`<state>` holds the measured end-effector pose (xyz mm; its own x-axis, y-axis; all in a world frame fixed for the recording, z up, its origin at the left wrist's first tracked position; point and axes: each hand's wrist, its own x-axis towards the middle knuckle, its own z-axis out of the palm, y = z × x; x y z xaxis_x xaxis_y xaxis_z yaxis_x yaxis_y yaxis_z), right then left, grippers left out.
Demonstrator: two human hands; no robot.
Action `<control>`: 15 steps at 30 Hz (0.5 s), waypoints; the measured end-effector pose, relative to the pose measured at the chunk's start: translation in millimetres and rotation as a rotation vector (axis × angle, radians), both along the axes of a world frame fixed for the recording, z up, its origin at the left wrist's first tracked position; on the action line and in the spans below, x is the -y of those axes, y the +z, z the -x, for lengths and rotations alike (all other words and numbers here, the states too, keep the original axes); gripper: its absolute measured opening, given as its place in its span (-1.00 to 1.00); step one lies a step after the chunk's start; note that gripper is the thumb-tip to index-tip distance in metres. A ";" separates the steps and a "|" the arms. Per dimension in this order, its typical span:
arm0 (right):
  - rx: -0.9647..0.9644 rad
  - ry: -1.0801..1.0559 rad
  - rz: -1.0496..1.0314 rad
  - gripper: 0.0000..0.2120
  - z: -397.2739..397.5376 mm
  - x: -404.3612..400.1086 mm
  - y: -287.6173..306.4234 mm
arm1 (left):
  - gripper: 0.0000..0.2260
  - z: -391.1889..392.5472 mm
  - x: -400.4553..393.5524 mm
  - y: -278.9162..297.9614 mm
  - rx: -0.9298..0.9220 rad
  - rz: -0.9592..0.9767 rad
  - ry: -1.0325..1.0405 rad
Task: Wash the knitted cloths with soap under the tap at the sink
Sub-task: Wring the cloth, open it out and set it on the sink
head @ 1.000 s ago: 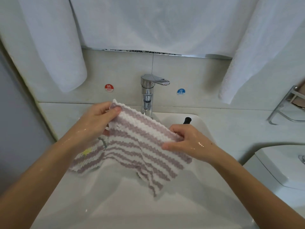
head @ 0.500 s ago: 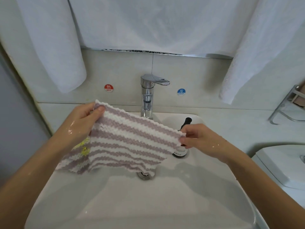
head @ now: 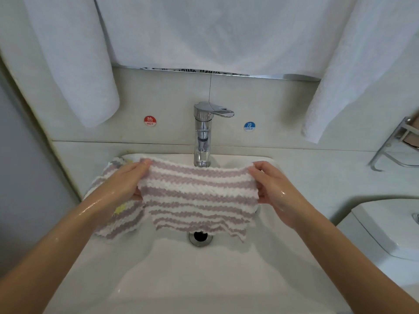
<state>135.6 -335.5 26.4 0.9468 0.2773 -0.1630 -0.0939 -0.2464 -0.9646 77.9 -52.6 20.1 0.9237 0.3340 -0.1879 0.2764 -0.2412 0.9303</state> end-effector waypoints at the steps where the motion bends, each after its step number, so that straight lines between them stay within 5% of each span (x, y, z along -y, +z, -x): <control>1: 0.010 0.018 -0.025 -0.84 1.1 2.8 1.2 | -0.64 1.0 -1.0 -1.1 -0.003 0.019 -0.057; 4: 0.050 0.144 -0.055 -0.45 2.1 12.8 2.0 | -0.53 8.6 -4.8 1.9 0.015 0.018 -0.275; 6: 0.112 0.224 -0.038 -0.36 2.7 17.6 2.2 | -0.45 11.5 -10.6 2.2 0.028 0.061 -0.322; 11: 0.368 0.127 0.210 -0.63 3.4 15.8 -2.5 | -0.65 12.5 -10.3 -6.5 0.161 -0.078 -0.309; 15: 0.397 0.113 0.279 -0.64 6.1 8.5 -8.9 | -0.70 14.8 0.0 -11.0 0.216 -0.275 -0.277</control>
